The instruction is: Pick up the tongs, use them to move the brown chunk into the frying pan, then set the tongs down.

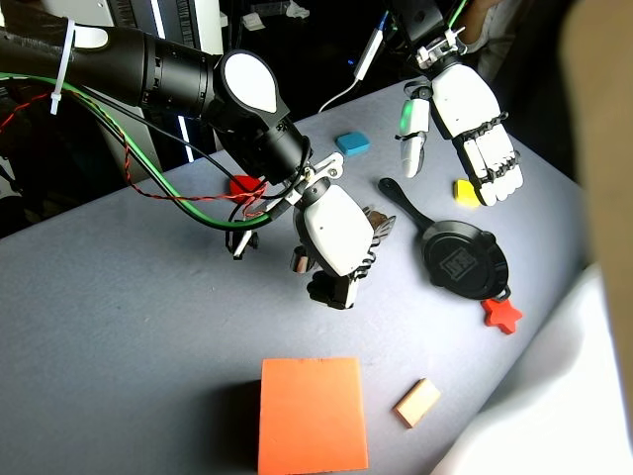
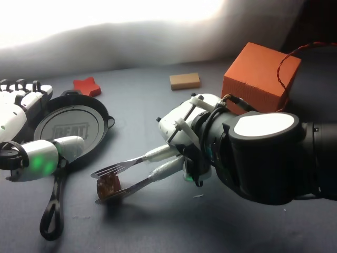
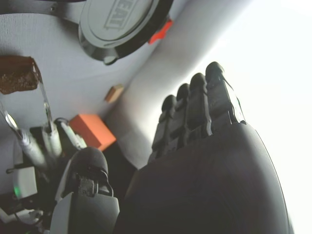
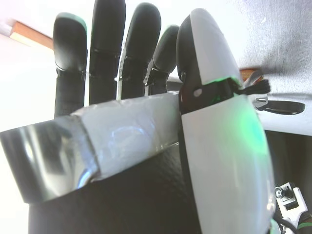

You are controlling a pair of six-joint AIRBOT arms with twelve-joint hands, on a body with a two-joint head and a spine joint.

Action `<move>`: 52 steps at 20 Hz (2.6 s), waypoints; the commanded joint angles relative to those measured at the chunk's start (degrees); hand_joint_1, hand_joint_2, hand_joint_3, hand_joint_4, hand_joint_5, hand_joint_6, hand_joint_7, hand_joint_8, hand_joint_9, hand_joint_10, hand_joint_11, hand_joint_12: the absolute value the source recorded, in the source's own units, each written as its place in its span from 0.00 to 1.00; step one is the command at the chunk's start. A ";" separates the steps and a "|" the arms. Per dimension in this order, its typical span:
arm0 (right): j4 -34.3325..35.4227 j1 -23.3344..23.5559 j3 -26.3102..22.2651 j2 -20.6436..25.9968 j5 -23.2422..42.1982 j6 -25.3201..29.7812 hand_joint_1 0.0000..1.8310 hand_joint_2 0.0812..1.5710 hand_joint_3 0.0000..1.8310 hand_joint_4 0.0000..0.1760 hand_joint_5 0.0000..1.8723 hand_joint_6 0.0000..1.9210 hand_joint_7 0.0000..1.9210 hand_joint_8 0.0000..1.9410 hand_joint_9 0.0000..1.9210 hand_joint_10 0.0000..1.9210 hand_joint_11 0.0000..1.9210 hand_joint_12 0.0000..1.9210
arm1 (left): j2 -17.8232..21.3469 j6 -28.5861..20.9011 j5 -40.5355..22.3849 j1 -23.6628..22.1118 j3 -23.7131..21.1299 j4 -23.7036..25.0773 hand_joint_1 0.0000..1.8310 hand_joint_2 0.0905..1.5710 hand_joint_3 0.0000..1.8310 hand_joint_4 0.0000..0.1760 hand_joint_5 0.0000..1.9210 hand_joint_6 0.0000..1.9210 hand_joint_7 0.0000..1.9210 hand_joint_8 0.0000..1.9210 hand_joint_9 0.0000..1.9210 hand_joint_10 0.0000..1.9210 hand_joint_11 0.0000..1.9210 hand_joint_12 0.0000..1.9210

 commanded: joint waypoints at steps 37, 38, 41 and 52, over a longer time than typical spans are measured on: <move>-16.22 1.89 24.05 -12.22 12.44 9.30 0.51 0.91 0.01 1.00 0.69 1.00 0.77 1.00 0.84 1.00 0.85 1.00 | 1.52 -2.07 -11.64 3.31 5.38 -3.07 0.00 0.77 0.00 0.03 0.00 0.00 0.01 0.00 0.01 0.00 0.01 0.01; -16.22 1.89 24.56 -12.34 12.63 9.39 0.51 0.91 0.01 1.00 0.68 1.00 0.77 1.00 0.84 1.00 0.85 1.00 | 1.52 -2.07 -11.64 3.37 5.39 -3.07 0.00 0.77 0.00 0.02 0.00 0.00 0.01 0.00 0.01 0.00 0.01 0.01; -16.51 1.95 24.82 -12.34 12.95 9.39 0.46 0.91 0.00 1.00 0.66 0.99 0.76 1.00 0.82 1.00 0.83 1.00 | 1.52 -2.07 -11.64 3.43 5.41 -3.06 0.00 0.77 0.00 0.00 0.01 0.00 0.01 0.00 0.01 0.00 0.01 0.01; -17.36 2.10 24.64 -12.36 12.78 9.23 0.25 0.91 0.00 0.00 0.52 0.56 0.67 0.64 0.68 0.88 0.63 1.00 | 1.53 -2.07 -11.64 3.09 5.42 -3.06 0.00 0.78 0.00 0.00 0.00 0.00 0.02 0.00 0.01 0.00 0.01 0.01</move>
